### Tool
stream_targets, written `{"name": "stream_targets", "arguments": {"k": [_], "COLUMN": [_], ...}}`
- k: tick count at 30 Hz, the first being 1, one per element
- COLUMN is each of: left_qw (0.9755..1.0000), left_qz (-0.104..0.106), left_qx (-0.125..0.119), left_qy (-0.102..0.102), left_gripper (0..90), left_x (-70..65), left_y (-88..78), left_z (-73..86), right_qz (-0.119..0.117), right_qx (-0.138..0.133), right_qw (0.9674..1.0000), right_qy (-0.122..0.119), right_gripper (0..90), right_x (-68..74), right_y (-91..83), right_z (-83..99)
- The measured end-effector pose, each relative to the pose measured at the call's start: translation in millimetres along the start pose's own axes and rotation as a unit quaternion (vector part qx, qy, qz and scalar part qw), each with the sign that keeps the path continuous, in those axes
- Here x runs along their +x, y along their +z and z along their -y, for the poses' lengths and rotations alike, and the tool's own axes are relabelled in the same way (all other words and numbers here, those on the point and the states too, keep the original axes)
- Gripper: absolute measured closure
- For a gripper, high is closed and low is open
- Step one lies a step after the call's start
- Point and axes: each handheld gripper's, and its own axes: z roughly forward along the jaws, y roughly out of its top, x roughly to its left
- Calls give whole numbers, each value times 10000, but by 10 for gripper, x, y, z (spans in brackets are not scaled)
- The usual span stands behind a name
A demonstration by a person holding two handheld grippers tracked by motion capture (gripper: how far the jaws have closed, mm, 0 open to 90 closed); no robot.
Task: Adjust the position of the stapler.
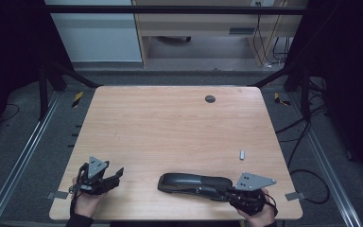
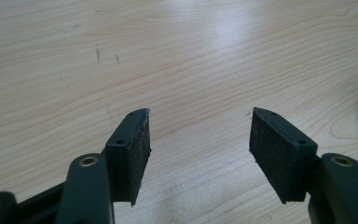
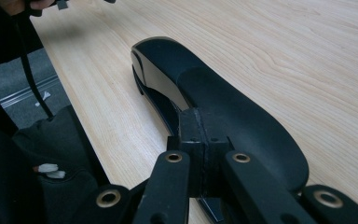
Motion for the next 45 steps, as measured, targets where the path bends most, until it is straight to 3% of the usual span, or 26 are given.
{"name": "stream_targets", "arguments": {"k": [14, 31, 35, 38, 41, 42, 43, 44, 45], "left_qw": [10000, 10000, 10000, 10000, 9999, 9999, 9999, 9998, 9998], "left_qz": [-3, 9, -13, -41, -59, -73, -71, -69, -69], "left_qx": [1, -31, -67, -87, -85, -112, -120, -164, -164], "left_qy": [20, 18, 14, -20, -29, -4, 8, 21, 21], "left_gripper": [376, 377, 367, 354, 342, 347, 347, 349, 353], "left_x": [-7, -9, -4, -1, -1, -3, -5, -9, -9], "left_y": [12, 11, 1, -6, -6, -8, -11, -16, -16], "left_z": [1, -2, -7, -12, -16, -16, -17, -20, -20], "right_qz": [251, 360, 301, 358, 616, 838, 838, 966, 966], "right_qx": [-95, -120, -284, -457, -692, -869, -869, -1024, -1024], "right_qw": [9995, 9990, 9989, 9981, 9953, 9917, 9917, 9877, 9877], "right_qy": [186, 248, 224, 195, 277, 452, 452, 673, 673], "right_gripper": [900, 860, 811, 719, 573, 490, 490, 429, 429], "right_x": [-92, -117, -98, -92, -125, -169, -169, -226, -226], "right_y": [-9, 3, -44, -96, -170, -239, -239, -323, -323], "right_z": [30, 26, -5, -37, -66, -75, -75, -69, -69]}}
